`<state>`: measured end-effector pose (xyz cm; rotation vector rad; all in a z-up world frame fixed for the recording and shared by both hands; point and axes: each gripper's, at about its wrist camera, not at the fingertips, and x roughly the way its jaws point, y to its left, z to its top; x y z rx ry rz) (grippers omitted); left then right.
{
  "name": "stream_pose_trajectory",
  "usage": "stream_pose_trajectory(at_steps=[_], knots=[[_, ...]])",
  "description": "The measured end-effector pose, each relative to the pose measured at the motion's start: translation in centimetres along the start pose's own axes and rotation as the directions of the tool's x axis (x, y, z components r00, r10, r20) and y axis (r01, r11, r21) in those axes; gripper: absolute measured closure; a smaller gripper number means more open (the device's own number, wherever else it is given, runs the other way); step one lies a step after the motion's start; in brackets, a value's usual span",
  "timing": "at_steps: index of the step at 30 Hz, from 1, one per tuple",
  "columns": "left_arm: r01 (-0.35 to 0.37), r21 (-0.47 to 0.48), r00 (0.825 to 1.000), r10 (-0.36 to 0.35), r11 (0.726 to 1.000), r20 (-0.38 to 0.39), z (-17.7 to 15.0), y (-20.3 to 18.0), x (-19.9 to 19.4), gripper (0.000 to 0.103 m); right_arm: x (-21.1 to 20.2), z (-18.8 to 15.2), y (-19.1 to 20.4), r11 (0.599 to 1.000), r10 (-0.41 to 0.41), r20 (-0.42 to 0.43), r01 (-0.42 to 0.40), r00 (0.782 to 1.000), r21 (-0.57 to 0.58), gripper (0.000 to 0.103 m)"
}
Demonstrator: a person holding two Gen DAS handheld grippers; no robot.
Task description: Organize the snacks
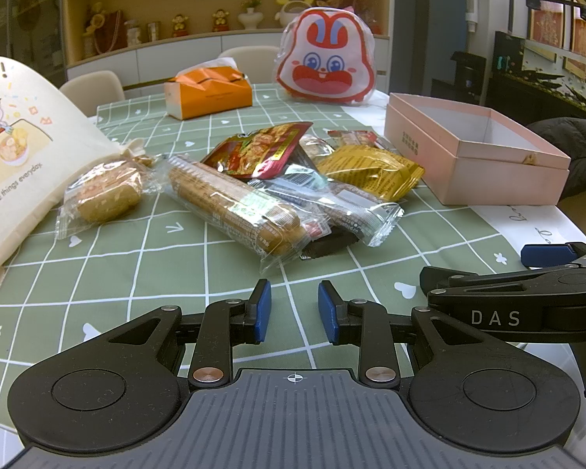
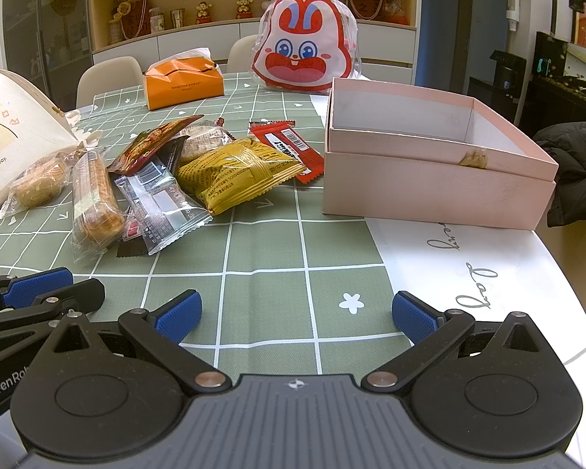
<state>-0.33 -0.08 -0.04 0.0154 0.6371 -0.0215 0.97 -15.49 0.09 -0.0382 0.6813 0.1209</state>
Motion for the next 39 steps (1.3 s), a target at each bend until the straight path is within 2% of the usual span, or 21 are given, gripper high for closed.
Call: stream_pose_trajectory(at_steps=[15, 18, 22, 24, 26, 29, 31, 32, 33, 36, 39], knots=[[-0.001, 0.001, 1.000, 0.001, 1.000, 0.000, 0.0, 0.0, 0.0, 0.071, 0.0, 0.0, 0.0, 1.000, 0.000, 0.000, 0.000, 1.000, 0.000, 0.000], [-0.002, 0.025, 1.000, 0.002, 1.000, 0.001, 0.3, -0.2, 0.4, 0.074, 0.0, 0.0, 0.1, 1.000, 0.003, 0.000, -0.003, 1.000, -0.006, 0.000], [0.064, 0.038, 0.998, -0.064, 0.997, -0.010, 0.5, 0.8, 0.3, 0.072, 0.2, 0.5, -0.1, 0.999, 0.029, -0.013, -0.029, 1.000, -0.020, 0.000], [0.113, 0.008, 0.994, -0.113, 0.994, -0.011, 1.2, 2.3, -0.1, 0.072, 0.0, 0.7, -0.6, 0.997, 0.058, -0.052, -0.061, 0.997, -0.046, 0.000], [0.131, -0.011, 0.991, -0.130, 0.991, 0.039, 2.7, 4.5, -0.7, 0.072, -0.4, 0.7, -0.7, 0.995, 0.069, -0.080, -0.074, 0.994, -0.060, 0.000], [0.096, -0.045, 0.990, -0.090, 0.994, 0.106, 5.6, 8.5, -0.8, 0.072, -0.2, 1.6, -0.6, 0.996, 0.057, -0.150, -0.067, 0.987, -0.063, 0.000], [0.071, -0.078, 0.992, -0.062, 0.994, 0.109, 7.8, 11.9, 0.1, 0.072, 0.5, 2.8, -0.2, 0.990, 0.076, -0.223, -0.100, 0.972, -0.098, 0.000], [0.055, -0.095, 0.994, -0.046, 0.994, 0.099, 8.8, 13.5, 0.9, 0.072, 1.0, 3.5, 0.1, 0.983, 0.091, -0.268, -0.130, 0.959, -0.130, 0.002], [0.041, -0.112, 0.995, -0.031, 0.993, 0.092, 9.5, 14.9, 1.7, 0.073, 1.1, 4.1, 0.4, 0.980, 0.087, -0.281, -0.133, 0.956, -0.149, 0.010], [-0.017, -0.159, 0.995, 0.033, 0.987, 0.099, 11.6, 18.3, 4.6, 0.073, -0.5, 5.9, 2.9, 0.964, 0.073, -0.167, -0.113, 0.983, -0.239, 0.011], [-0.009, -0.152, 0.994, 0.025, 0.988, 0.102, 12.6, 19.9, 7.0, 0.073, -2.0, 8.5, 5.5, 0.952, 0.125, -0.052, -0.134, 0.991, -0.275, 0.010]])
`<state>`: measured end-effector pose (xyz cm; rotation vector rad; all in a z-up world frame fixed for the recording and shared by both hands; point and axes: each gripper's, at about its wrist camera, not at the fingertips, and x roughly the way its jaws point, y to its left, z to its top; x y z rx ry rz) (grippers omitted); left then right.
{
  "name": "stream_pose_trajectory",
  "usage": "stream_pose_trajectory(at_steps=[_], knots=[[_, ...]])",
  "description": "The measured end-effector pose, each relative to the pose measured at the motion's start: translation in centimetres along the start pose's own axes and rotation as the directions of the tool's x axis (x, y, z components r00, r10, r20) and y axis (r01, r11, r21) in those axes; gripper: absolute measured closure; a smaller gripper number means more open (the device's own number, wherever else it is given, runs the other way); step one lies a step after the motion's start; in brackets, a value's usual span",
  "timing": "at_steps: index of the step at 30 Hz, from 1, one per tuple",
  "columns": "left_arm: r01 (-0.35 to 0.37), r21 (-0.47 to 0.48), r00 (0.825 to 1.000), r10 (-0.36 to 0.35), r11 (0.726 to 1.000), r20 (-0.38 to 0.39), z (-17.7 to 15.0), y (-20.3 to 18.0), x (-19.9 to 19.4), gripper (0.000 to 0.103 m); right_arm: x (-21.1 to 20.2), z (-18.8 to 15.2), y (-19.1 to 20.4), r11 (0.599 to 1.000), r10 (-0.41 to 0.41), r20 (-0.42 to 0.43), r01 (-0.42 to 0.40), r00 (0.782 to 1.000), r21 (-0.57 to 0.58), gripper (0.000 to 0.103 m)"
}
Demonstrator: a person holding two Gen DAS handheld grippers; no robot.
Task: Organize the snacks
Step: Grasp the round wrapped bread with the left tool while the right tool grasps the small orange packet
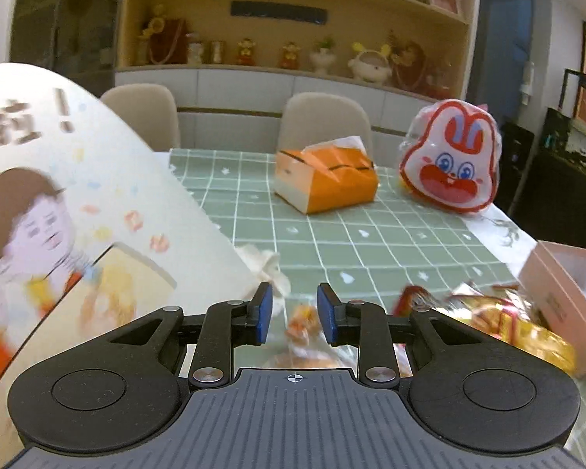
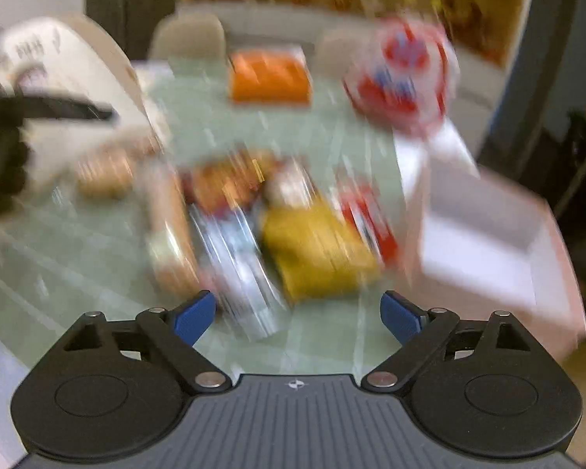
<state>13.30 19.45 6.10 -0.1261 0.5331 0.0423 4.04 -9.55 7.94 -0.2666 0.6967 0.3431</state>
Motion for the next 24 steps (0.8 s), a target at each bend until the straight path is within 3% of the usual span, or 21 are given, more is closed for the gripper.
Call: stream_pose_trajectory(at_steps=[3, 5, 7, 11, 16, 18, 20, 24], knots=[[0.040, 0.034, 0.996, -0.038, 0.999, -0.078, -0.5, 0.8, 2.0, 0.073, 0.4, 3.6, 1.2, 0.998, 0.042, 0.065, -0.045, 0.997, 0.045, 0.009], [0.098, 0.043, 0.988, -0.092, 0.994, -0.128, -1.9, 1.5, 1.4, 0.073, 2.1, 6.6, 1.9, 0.987, 0.139, 0.030, -0.141, 0.990, 0.079, 0.009], [0.150, 0.047, 0.981, -0.142, 0.988, -0.135, -3.3, 2.0, -0.5, 0.073, 4.7, 9.5, 2.8, 0.957, 0.251, -0.015, -0.245, 0.968, 0.152, 0.009], [0.245, 0.071, 0.959, -0.230, 0.967, -0.166, -5.6, 2.3, -4.0, 0.073, 11.3, 13.4, 6.4, 0.930, 0.312, -0.085, -0.286, 0.946, 0.230, 0.012], [0.244, 0.075, 0.958, -0.228, 0.967, -0.177, -6.4, 2.0, -6.2, 0.072, 19.5, 15.2, 11.3, 0.949, 0.265, -0.185, -0.222, 0.946, 0.225, 0.028], [0.228, 0.049, 0.962, -0.217, 0.972, -0.166, -6.3, 2.2, -6.6, 0.072, 21.6, 15.2, 12.3, 0.952, 0.260, -0.223, -0.211, 0.940, 0.223, 0.049], [0.202, 0.025, 0.966, -0.195, 0.979, -0.167, -6.0, 2.3, -6.4, 0.072, 21.6, 15.3, 12.8, 0.961, 0.239, -0.203, -0.201, 0.950, 0.190, 0.071], [0.160, -0.009, 0.972, -0.159, 0.987, -0.173, -5.7, 1.9, -5.9, 0.072, 18.9, 14.7, 11.6, 0.945, 0.305, -0.201, -0.270, 0.931, 0.184, 0.075]])
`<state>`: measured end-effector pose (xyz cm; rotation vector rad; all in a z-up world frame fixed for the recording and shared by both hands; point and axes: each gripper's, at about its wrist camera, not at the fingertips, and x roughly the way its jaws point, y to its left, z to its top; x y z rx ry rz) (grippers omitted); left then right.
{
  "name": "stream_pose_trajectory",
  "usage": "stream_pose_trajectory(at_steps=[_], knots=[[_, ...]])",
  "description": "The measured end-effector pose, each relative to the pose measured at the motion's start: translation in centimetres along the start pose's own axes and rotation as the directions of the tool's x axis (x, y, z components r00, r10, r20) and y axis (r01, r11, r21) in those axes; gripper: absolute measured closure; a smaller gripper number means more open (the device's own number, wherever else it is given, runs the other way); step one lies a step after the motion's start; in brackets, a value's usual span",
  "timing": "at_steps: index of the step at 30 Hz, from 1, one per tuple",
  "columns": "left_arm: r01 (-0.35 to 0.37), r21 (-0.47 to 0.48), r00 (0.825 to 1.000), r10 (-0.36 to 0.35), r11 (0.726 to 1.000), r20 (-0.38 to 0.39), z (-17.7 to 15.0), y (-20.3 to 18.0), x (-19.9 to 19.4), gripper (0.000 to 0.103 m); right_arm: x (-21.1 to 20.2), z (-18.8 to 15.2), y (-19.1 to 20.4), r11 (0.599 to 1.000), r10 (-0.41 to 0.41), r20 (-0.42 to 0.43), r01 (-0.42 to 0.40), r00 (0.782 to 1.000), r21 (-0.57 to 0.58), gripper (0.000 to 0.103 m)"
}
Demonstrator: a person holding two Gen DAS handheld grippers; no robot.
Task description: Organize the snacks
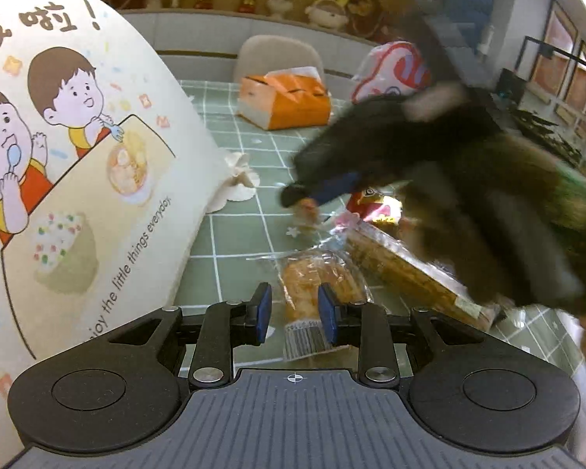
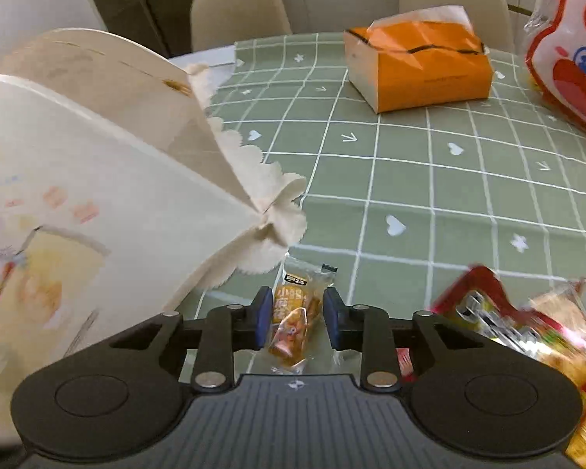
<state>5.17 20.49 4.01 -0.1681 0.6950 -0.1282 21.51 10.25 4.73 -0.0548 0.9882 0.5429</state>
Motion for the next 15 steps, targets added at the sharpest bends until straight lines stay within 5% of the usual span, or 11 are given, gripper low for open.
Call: stream_pose_trajectory(at_steps=[5, 10, 15], knots=[[-0.053, 0.039, 0.999, 0.053, 0.998, 0.005, 0.0, -2.4, -0.1, 0.072, -6.0, -4.2, -1.7, 0.998, 0.037, 0.005, -0.036, 0.999, -0.046, 0.076], [-0.135, 0.169, 0.990, 0.141, 0.976, -0.025, -0.2, -6.3, 1.3, 0.057, -9.2, -8.6, -2.3, 0.991, -0.029, 0.004, 0.029, 1.000, -0.128, 0.077], [-0.195, 0.210, 0.979, 0.204, 0.958, -0.021, -0.4, -7.7, 1.7, 0.053, -10.6, -10.5, -3.2, 0.989, -0.056, 0.019, 0.058, 0.998, -0.139, 0.070]])
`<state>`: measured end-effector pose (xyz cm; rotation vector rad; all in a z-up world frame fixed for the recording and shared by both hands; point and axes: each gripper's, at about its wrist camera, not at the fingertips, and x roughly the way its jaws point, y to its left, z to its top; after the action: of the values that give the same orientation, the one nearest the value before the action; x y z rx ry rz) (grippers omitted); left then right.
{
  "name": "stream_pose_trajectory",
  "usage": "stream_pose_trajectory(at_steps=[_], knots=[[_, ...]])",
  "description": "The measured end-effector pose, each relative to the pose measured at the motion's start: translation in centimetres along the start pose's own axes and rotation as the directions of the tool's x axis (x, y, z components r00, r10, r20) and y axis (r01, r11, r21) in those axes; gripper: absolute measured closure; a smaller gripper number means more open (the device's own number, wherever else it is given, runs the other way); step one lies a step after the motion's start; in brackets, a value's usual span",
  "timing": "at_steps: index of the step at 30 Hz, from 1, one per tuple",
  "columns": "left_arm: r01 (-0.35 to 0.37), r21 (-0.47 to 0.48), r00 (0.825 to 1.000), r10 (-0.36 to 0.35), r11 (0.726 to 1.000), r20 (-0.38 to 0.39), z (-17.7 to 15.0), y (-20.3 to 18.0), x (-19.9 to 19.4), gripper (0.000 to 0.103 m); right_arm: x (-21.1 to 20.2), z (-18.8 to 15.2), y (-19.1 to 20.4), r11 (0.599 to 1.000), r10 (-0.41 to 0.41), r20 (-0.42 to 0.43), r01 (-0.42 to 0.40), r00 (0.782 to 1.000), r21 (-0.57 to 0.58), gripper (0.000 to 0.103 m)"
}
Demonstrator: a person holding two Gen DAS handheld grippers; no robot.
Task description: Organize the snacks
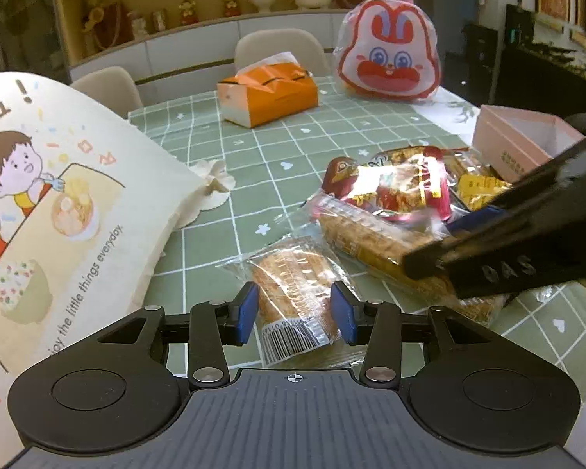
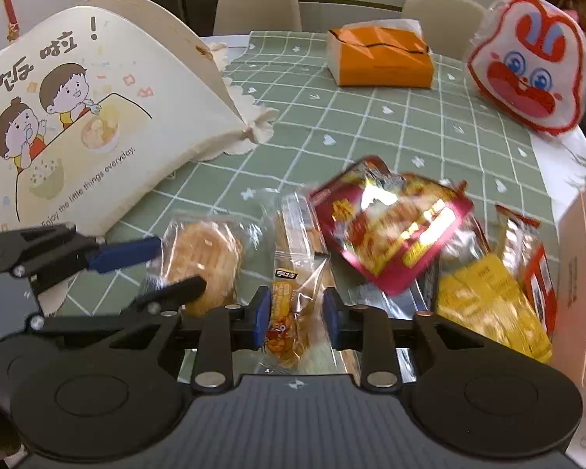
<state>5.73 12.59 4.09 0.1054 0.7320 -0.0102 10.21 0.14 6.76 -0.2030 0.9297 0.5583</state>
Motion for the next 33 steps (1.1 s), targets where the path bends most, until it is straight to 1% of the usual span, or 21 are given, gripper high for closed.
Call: stream_pose_trajectory(at_steps=[1, 3, 6, 7, 8, 10, 12, 13, 14, 16, 19, 20, 21, 22, 24, 25, 28, 31, 33], knots=[[-0.007, 0.002, 1.000, 0.007, 1.000, -0.004, 0.0, -0.1, 0.1, 0.052, -0.2, -0.4, -0.2, 1.000, -0.009, 0.002, 0.009, 1.000, -0.004, 0.069], [-0.017, 0.010, 1.000, 0.017, 1.000, -0.009, 0.1, -0.3, 0.0, 0.051, -0.6, -1.1, -0.4, 0.999, -0.033, 0.018, 0.033, 0.999, -0.022, 0.058], [-0.045, 0.026, 0.999, 0.045, 0.999, -0.018, 0.4, -0.8, 0.3, 0.051, -1.3, -2.1, -0.8, 0.997, -0.063, 0.057, 0.066, 0.996, -0.047, 0.053], [-0.045, 0.025, 0.999, 0.046, 0.999, -0.025, 0.6, -1.0, 0.4, 0.051, -1.6, -2.5, -0.9, 0.996, -0.067, 0.068, 0.070, 0.995, -0.052, 0.052], [-0.036, 0.021, 0.999, 0.037, 0.999, -0.035, 0.7, -1.2, 0.6, 0.051, -1.9, -2.9, -1.0, 0.996, -0.066, 0.075, 0.070, 0.995, -0.053, 0.049], [-0.015, -0.003, 0.997, 0.014, 1.000, -0.070, 0.9, -1.2, 1.2, 0.037, -2.5, -3.8, -1.3, 0.997, -0.058, 0.089, 0.063, 0.994, -0.054, 0.047], [-0.003, -0.035, 0.995, 0.000, 0.999, -0.096, 1.0, -0.9, 2.0, 0.034, -3.0, -4.7, -1.6, 0.996, -0.057, 0.103, 0.064, 0.993, -0.061, 0.045], [-0.004, -0.052, 0.995, -0.002, 0.999, -0.102, 0.9, -0.6, 2.4, 0.030, -3.3, -5.2, -1.7, 0.995, -0.059, 0.111, 0.067, 0.992, -0.068, 0.044], [0.002, -0.068, 0.995, -0.009, 0.998, -0.104, 0.9, -0.3, 2.7, 0.030, -3.5, -5.6, -1.8, 0.995, -0.063, 0.116, 0.072, 0.991, -0.075, 0.044], [-0.006, -0.096, 0.995, -0.003, 0.995, -0.102, 0.9, 0.3, 3.1, 0.029, -3.9, -6.4, -2.1, 0.992, -0.079, 0.127, 0.090, 0.989, -0.087, 0.044], [-0.014, -0.107, 0.995, 0.003, 0.994, -0.096, 0.6, 0.8, 3.4, 0.030, -4.5, -7.4, -2.5, 0.989, -0.098, 0.149, 0.113, 0.984, -0.100, 0.040], [-0.006, -0.112, 0.996, -0.004, 0.994, -0.088, 0.6, 0.9, 3.3, 0.032, -4.7, -7.7, -2.6, 0.988, -0.102, 0.158, 0.119, 0.982, -0.102, 0.037], [0.005, -0.119, 0.997, -0.014, 0.993, -0.070, 0.4, 1.0, 3.1, 0.037, -4.9, -7.9, -2.8, 0.988, -0.100, 0.164, 0.117, 0.981, -0.101, 0.034], [0.009, -0.125, 0.998, -0.017, 0.992, -0.057, 0.4, 1.1, 2.8, 0.040, -5.2, -8.1, -2.9, 0.990, -0.088, 0.169, 0.104, 0.982, -0.093, 0.033], [0.017, -0.140, 0.999, -0.022, 0.990, -0.036, 0.1, 1.3, 2.1, 0.042, -5.6, -8.4, -3.3, 0.995, -0.047, 0.166, 0.061, 0.985, -0.076, 0.029], [0.028, -0.141, 0.999, -0.032, 0.990, -0.028, -0.1, 1.3, 1.5, 0.043, -5.8, -8.6, -3.4, 0.997, -0.017, 0.156, 0.028, 0.988, -0.066, 0.029], [0.071, -0.132, 0.997, -0.074, 0.989, -0.016, -0.9, 0.9, -0.6, 0.043, -5.9, -8.7, -3.6, 0.999, 0.038, 0.121, -0.034, 0.992, -0.035, 0.028], [0.109, -0.109, 0.994, -0.111, 0.988, -0.011, -2.0, 0.2, -2.5, 0.044, -5.0, -8.7, -3.7, 0.999, 0.043, 0.089, -0.043, 0.995, -0.001, 0.028], [0.110, -0.107, 0.994, -0.111, 0.988, -0.004, -2.8, 0.0, -3.4, 0.044, -4.2, -8.7, -3.7, 1.000, 0.017, 0.073, -0.018, 0.997, 0.003, 0.028]])
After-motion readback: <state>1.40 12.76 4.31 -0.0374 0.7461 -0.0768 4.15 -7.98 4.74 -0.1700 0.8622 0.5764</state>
